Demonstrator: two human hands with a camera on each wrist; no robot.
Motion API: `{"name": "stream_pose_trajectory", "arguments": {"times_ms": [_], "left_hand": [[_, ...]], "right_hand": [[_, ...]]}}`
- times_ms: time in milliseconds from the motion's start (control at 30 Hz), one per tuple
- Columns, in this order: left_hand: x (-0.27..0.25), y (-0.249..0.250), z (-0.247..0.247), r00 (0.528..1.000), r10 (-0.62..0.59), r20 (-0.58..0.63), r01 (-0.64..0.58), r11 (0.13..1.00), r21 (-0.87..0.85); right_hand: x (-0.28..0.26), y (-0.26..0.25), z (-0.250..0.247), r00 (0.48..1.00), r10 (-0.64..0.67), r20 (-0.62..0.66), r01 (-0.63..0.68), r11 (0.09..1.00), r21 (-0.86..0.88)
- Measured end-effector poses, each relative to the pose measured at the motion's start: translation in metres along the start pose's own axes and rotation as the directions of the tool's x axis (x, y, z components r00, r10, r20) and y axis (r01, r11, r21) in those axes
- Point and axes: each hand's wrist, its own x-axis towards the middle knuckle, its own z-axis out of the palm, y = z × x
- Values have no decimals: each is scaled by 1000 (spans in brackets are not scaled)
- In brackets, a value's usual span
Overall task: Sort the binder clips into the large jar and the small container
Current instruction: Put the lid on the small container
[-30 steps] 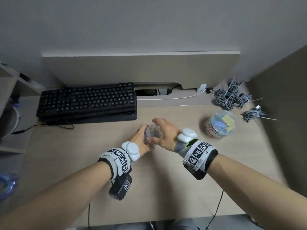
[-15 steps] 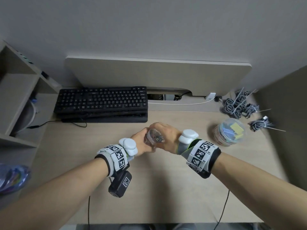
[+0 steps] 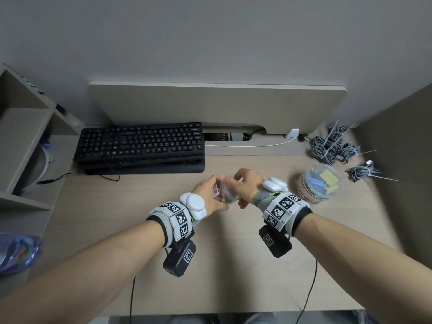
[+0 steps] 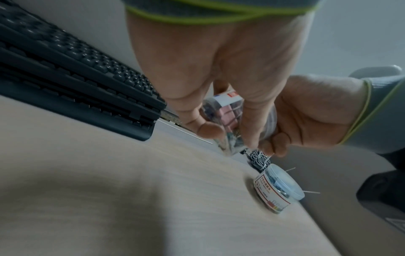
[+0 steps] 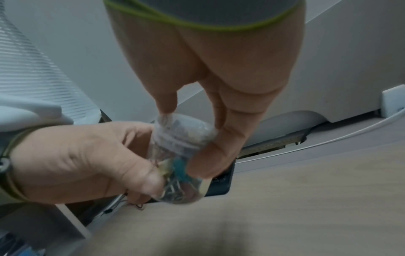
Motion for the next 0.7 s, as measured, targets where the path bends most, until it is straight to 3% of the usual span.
{"name": "stream_pose_trajectory", "arguments": {"times_ms": [100, 233, 333, 500, 700], "left_hand": [[4, 5, 8, 999, 3, 32, -3, 1000, -11], [10, 19, 16, 996, 13, 91, -12, 1000, -14], [16, 37, 40, 997, 45, 70, -47, 998, 35], [28, 64, 96, 998, 50, 39, -57, 982, 181], [44, 79, 147, 987, 8, 158, -56, 951, 303]], "right_hand": [[-3, 18, -14, 999, 11, 48, -7, 998, -69], [-13, 29, -32, 982, -94, 164, 84, 994, 70], [-15, 47, -44, 996, 20, 90, -32, 990, 135], [-12, 92, -62, 958, 265, 110, -286, 913, 292], [-16, 155, -83, 927, 324, 187, -365, 895, 256]]}}
